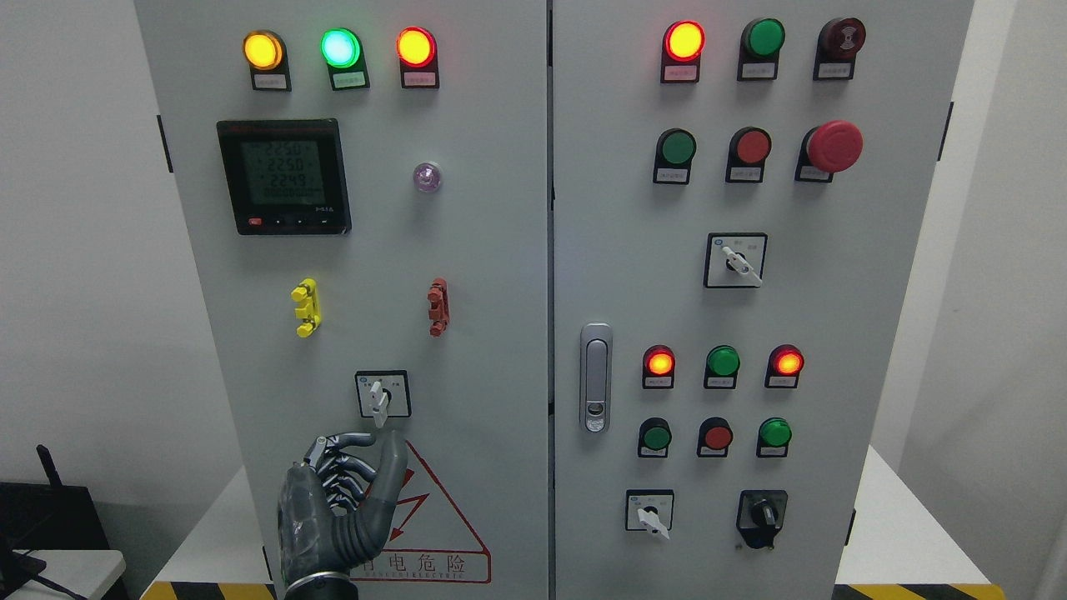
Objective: Turn on light switch 1
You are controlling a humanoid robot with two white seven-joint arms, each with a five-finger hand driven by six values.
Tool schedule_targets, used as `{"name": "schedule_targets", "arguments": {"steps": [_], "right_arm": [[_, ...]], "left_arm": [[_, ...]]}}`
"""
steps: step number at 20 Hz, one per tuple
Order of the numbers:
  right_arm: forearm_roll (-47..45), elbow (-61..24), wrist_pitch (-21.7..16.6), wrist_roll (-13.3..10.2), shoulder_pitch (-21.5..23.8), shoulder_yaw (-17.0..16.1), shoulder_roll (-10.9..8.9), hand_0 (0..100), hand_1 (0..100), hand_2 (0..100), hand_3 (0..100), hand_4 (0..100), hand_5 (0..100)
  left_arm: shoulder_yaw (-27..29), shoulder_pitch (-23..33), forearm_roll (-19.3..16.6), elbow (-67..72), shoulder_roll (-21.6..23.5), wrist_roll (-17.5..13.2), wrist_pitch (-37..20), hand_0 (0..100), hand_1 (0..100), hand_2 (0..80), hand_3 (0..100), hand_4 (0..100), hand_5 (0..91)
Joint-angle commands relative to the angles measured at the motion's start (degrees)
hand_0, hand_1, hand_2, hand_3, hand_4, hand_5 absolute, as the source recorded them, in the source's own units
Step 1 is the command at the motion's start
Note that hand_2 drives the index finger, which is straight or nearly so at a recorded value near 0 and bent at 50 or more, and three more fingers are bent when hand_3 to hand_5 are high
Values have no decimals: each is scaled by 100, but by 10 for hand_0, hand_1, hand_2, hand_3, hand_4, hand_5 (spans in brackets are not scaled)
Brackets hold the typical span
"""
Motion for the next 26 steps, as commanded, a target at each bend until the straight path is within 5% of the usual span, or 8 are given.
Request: {"name": "schedule_targets", "arguments": {"steps": [1, 26], "right_arm": [[-141, 0, 2, -4, -6, 97, 3, 120, 389, 0, 0, 0, 0], [-141, 0, 2, -4, 3, 97, -5, 120, 389, 0, 0, 0, 0]], "left_arm": [[-10, -162, 15, 15, -140, 80, 101, 138, 450, 432, 766, 872, 865], [78, -461, 191, 50, -184, 98, 663, 192, 467, 446, 748, 881, 872]]}}
